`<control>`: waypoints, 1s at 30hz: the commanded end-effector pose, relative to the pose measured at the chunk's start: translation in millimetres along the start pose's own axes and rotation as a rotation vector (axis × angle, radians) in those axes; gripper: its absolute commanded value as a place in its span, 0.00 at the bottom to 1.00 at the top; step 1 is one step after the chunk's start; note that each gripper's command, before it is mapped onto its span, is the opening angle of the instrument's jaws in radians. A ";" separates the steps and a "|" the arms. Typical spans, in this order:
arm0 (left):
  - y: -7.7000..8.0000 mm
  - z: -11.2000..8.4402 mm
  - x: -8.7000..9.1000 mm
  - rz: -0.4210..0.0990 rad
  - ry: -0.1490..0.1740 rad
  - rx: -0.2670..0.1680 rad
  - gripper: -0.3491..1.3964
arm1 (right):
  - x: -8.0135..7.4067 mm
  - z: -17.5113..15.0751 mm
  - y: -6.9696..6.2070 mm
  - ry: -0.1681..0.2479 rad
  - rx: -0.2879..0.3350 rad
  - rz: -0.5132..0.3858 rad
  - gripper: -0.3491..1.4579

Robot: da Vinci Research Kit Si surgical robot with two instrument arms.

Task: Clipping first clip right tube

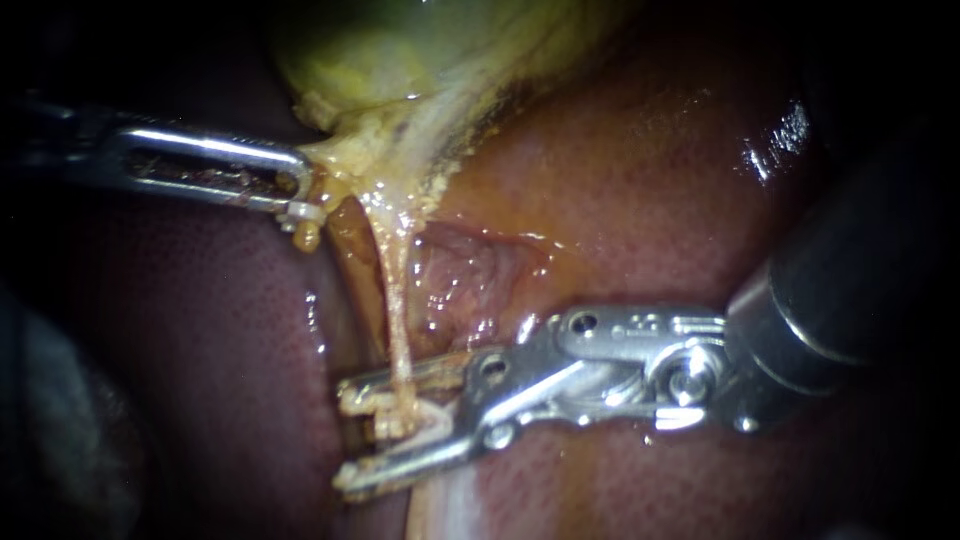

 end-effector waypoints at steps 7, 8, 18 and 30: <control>0.0 0.0 0.0 0.000 0.000 0.000 0.00 | -0.1 -1.0 0.6 0.017 -0.029 0.038 0.28; 0.0 0.0 0.0 0.000 0.000 0.000 0.00 | -0.1 -1.2 0.6 0.017 -0.029 0.051 0.24; 0.0 0.0 0.0 0.000 0.000 0.000 0.00 | -0.1 -2.2 0.6 0.035 -0.057 0.171 0.00; -0.1 0.4 0.0 0.001 0.001 0.002 0.00 | -0.8 -2.8 0.8 0.034 -0.059 0.193 0.00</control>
